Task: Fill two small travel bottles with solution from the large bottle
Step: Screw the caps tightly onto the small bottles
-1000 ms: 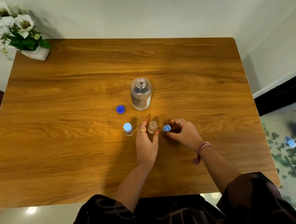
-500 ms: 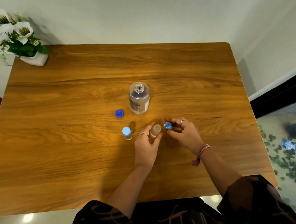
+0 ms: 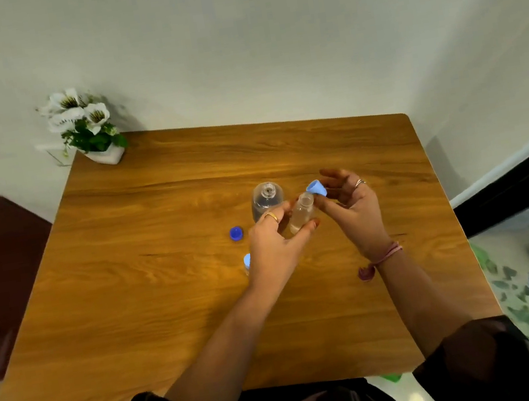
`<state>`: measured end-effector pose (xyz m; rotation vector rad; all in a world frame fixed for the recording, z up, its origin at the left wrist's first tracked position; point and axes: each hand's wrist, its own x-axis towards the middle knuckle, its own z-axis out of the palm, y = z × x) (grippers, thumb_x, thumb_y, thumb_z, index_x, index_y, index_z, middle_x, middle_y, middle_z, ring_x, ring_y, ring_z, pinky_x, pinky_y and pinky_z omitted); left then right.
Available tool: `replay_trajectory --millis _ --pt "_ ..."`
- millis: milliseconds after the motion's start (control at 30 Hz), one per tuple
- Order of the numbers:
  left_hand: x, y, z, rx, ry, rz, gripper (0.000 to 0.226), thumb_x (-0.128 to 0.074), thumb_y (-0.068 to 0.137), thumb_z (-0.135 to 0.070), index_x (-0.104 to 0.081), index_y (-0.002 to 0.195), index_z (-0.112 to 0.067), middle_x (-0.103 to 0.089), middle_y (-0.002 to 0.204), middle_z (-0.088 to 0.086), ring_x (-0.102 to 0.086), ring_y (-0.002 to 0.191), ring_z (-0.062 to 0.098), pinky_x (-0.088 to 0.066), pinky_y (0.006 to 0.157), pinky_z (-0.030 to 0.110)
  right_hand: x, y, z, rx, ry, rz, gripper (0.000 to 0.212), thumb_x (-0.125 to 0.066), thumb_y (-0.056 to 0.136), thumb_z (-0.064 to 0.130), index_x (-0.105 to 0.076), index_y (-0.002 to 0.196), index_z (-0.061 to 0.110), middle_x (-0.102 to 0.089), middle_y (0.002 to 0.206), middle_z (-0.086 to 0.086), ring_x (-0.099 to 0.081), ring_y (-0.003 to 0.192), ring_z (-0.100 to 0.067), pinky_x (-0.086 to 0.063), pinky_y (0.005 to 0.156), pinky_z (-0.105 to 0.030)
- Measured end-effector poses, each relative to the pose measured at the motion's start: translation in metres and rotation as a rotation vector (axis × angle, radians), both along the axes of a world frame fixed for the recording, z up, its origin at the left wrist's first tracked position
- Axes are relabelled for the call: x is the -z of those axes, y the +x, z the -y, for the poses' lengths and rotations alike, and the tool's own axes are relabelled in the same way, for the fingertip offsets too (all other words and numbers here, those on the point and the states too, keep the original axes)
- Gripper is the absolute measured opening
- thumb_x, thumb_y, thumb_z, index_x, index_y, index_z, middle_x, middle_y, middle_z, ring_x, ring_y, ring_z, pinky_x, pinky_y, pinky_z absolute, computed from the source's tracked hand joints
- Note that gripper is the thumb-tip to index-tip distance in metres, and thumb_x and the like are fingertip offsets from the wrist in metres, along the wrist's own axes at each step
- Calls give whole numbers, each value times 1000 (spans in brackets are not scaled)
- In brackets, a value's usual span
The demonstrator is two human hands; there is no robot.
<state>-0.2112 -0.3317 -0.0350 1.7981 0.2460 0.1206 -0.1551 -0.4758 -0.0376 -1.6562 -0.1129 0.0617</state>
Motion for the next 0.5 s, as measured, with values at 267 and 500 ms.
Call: replay_trajectory --millis 267,500 --pt "-71 28 -48 -56 -57 125 41 -81 75 -20 -64 110 -30 -67 94 -21 -62 86 -14 -50 76 8 -100 23 -32 -35 181 90 26 -66 83 2 -61 105 14 -71 95 1 -68 88 -9 -54 72 -20" --pt "-123 47 -78 -35 -47 243 41 -81 75 -19 -68 114 -22 -70 92 -19 -66 87 -8 -52 77 11 -176 36 -71 -202 165 227 25 -64 87 12 -66 111 20 -72 107 -1 -67 98 -12 -52 73 -21"
